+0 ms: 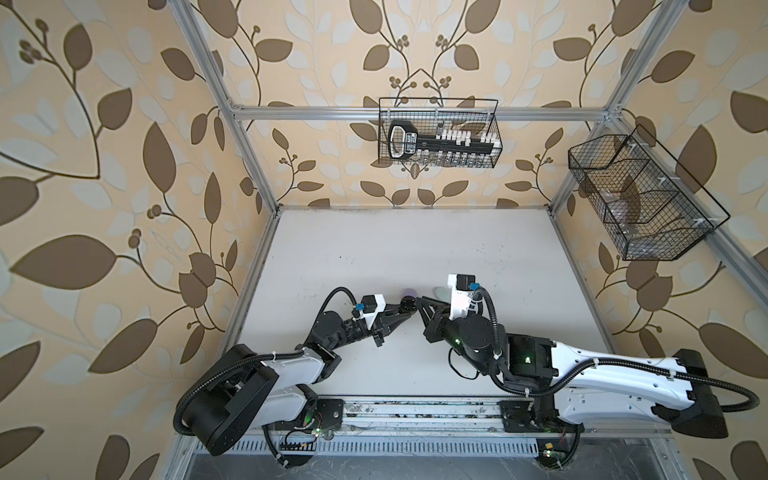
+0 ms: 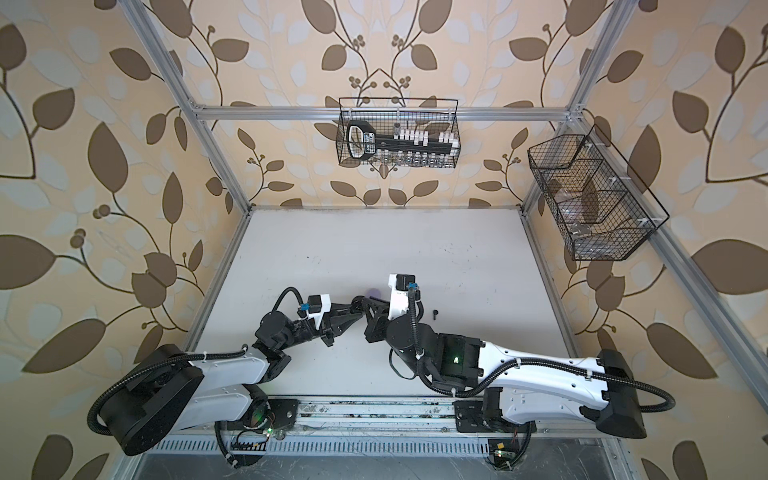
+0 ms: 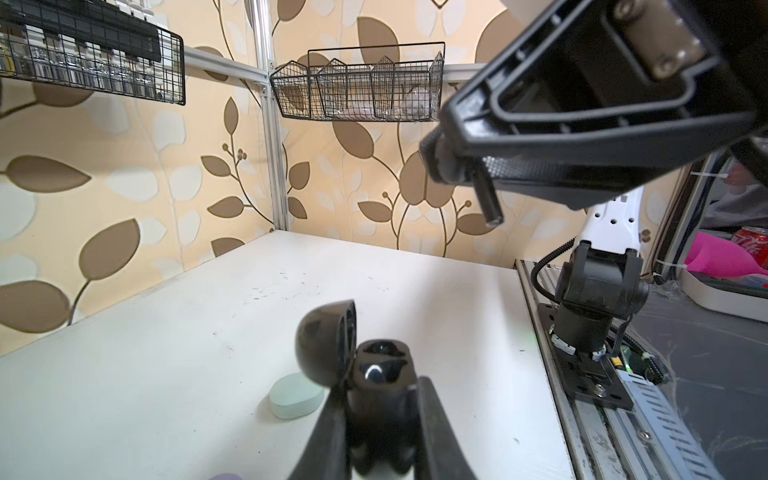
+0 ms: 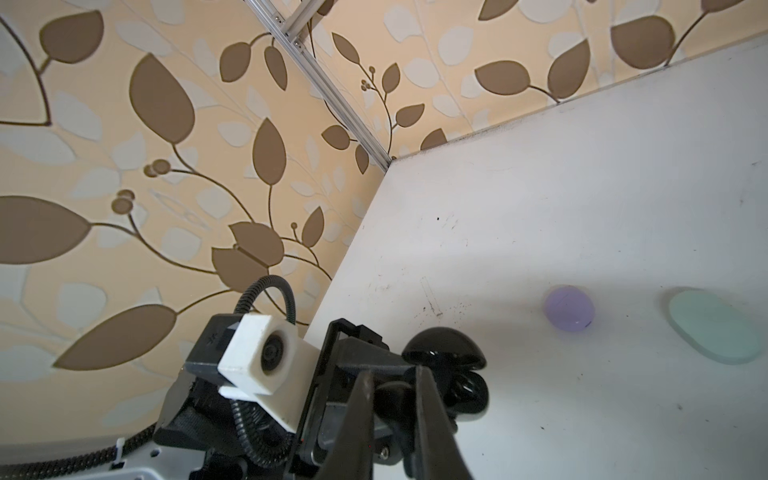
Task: Insert the wireless bluetooth earbuds into the charging case
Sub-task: 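Carry the black earbud with the right gripper toward the open black case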
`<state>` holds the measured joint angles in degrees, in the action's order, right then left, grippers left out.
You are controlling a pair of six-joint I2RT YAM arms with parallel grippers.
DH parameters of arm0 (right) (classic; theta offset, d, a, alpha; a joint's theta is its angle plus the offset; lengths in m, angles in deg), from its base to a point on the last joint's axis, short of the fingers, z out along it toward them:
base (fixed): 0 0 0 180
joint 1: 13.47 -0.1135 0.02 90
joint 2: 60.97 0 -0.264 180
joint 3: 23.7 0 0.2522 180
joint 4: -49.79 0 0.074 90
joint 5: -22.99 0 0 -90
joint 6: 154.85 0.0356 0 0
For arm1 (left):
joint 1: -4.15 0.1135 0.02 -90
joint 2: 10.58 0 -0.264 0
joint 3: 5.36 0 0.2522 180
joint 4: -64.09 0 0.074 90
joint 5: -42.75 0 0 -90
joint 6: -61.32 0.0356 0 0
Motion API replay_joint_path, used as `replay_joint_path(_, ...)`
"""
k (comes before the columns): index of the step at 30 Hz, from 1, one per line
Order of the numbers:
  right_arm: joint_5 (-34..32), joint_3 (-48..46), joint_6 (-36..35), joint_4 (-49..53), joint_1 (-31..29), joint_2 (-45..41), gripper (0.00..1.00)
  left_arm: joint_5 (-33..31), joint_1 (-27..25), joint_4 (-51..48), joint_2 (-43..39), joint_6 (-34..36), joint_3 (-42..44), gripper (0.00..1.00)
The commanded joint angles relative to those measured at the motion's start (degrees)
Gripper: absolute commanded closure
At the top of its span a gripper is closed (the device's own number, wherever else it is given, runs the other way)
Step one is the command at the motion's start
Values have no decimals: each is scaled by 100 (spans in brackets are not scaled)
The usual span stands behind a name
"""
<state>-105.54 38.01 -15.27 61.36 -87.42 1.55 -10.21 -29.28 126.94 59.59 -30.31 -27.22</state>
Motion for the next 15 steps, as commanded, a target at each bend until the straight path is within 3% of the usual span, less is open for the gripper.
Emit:
replay_joint_path(1, -274, -86, 53, -701, -56, 164, 89, 58, -23, 500, -87, 51, 36, 100)
replay_joint_path(15, -667, -300, 188, -1110, -58, 644, 90, 57, -24, 461, -162, 40, 36, 100)
